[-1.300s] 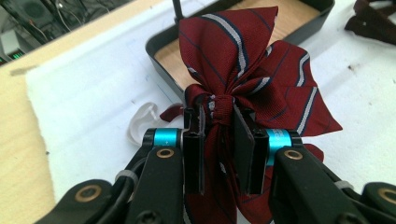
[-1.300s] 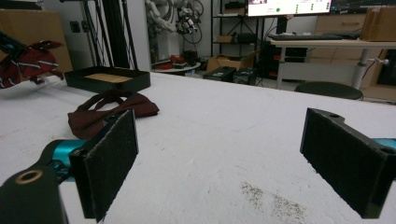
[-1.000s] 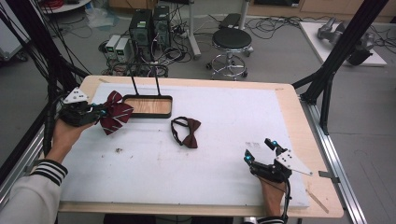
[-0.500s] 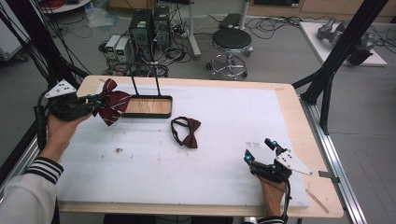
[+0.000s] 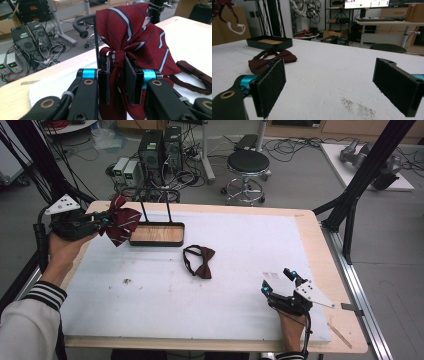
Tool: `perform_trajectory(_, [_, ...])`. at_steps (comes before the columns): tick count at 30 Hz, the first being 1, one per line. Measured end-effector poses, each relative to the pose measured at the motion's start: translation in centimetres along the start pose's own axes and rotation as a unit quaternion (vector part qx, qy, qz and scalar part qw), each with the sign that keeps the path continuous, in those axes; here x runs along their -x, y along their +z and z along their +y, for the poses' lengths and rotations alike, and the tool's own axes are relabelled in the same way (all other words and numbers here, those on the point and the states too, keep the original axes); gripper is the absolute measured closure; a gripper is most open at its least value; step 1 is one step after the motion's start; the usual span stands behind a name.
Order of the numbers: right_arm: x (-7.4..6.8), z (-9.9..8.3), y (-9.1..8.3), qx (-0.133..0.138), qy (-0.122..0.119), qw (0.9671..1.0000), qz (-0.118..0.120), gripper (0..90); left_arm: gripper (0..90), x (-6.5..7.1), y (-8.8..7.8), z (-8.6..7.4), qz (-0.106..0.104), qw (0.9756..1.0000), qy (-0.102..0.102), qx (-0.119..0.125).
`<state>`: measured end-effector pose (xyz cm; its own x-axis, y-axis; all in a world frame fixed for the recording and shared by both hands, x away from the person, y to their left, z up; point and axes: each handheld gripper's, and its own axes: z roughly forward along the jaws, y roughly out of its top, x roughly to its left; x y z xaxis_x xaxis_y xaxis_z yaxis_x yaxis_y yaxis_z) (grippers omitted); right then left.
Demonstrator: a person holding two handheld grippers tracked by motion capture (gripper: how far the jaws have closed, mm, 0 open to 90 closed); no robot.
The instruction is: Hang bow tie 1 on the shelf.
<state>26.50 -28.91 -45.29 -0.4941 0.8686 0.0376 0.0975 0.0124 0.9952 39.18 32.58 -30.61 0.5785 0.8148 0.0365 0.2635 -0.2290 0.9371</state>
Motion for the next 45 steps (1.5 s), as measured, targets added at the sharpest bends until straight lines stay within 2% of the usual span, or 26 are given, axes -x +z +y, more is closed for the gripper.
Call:
perform_trajectory(10, [0.0,0.0,0.0,0.002,-0.002,1.0,0.0,10.5,74.8,-0.5,0.6,2.2,-0.004,0.9999,0.011,0.007])
perform_trajectory(18, [0.1,0.0,0.0,0.002,0.0,1.0,0.001,10.5,74.8,-0.7,1.2,3.6,-0.007,0.9997,0.025,0.002])
perform_trajectory(29, [0.0,0.0,0.0,0.001,0.002,1.0,0.0,10.6,74.8,-1.3,2.5,4.7,-0.009,0.9997,0.019,0.009])
perform_trajectory(34, [0.1,0.0,0.0,0.001,0.002,1.0,0.0,10.5,74.8,-1.8,2.9,5.2,-0.005,0.9997,0.02,0.009])
perform_trajectory(45, [0.1,0.0,0.0,0.001,0.002,1.0,-0.002,10.5,74.8,-2.9,3.4,5.9,0.007,0.9997,0.007,0.021])
